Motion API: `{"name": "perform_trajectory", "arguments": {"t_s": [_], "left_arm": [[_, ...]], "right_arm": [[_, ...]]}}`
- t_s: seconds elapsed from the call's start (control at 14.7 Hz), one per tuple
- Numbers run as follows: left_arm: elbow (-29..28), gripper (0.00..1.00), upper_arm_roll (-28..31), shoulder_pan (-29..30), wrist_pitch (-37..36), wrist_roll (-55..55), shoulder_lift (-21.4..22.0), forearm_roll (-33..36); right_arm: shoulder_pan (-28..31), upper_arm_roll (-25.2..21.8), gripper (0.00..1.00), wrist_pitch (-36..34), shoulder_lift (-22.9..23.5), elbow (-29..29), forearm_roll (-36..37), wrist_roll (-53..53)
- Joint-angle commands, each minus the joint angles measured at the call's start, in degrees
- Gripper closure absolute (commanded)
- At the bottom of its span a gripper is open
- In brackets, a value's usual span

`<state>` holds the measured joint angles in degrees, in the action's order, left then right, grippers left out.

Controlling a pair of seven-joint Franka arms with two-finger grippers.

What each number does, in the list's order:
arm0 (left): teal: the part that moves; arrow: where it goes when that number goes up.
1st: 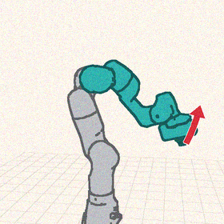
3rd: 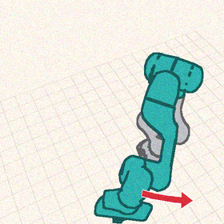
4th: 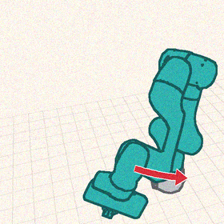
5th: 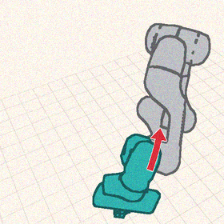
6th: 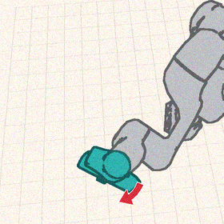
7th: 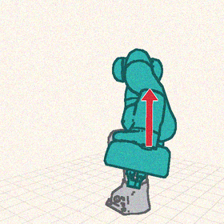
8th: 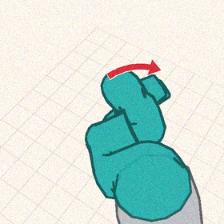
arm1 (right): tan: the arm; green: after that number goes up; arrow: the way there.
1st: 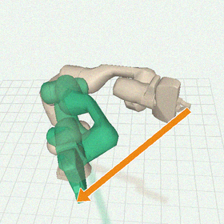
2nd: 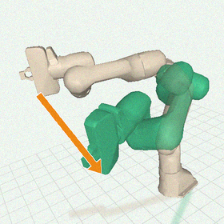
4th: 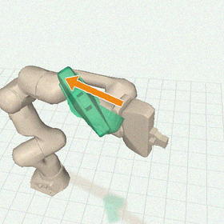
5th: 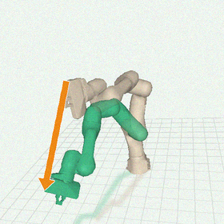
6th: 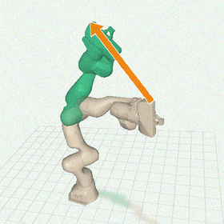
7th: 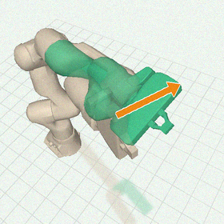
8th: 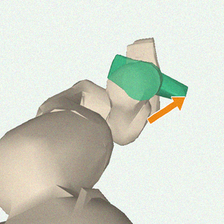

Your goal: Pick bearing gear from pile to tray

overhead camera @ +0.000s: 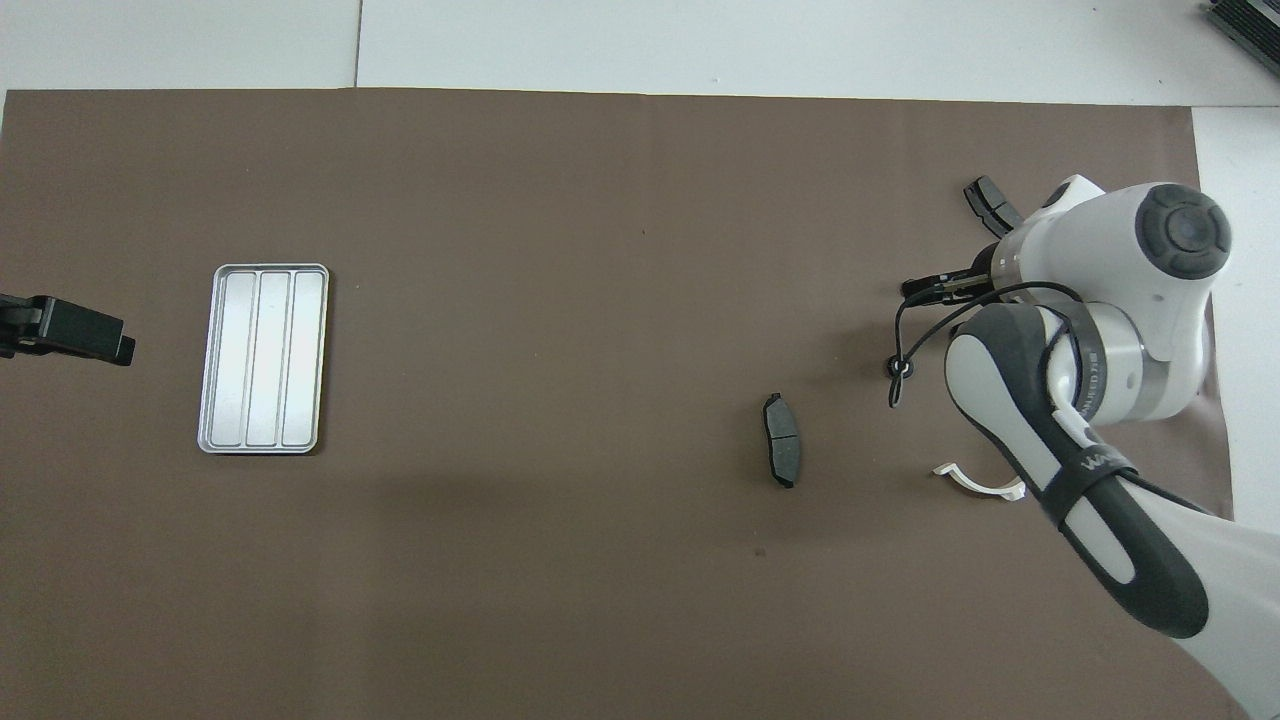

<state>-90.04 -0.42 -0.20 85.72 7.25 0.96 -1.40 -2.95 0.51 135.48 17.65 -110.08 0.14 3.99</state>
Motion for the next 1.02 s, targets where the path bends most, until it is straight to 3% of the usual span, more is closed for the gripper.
{"name": "perform_trajectory", "arguments": {"t_s": [0.0,0.27,0.68,0.96], "left_arm": [[-1.1,0.00,-0.4,0.7,-0.2,0.4,1.1,0.2],[-1.1,0.00,-0.4,0.7,-0.2,0.4,1.1,0.2],[-1.1,0.00,-0.4,0.7,-0.2,0.4,1.1,0.2],[-1.1,0.00,-0.4,0.7,-0.2,0.4,1.1,0.2]], "right_arm": [[0.0,0.3,0.00,3.5,3.0,-0.2,-1.3,1.2],[-0.2,0.2,0.00,7.9,6.2,0.0,-1.3,1.6],[0.0,0.2,0.00,8.3,7.1,0.4,-1.2,1.6],[-0.1,0.2,0.35,9.1,7.4,0.6,-1.2,1.6]]}}
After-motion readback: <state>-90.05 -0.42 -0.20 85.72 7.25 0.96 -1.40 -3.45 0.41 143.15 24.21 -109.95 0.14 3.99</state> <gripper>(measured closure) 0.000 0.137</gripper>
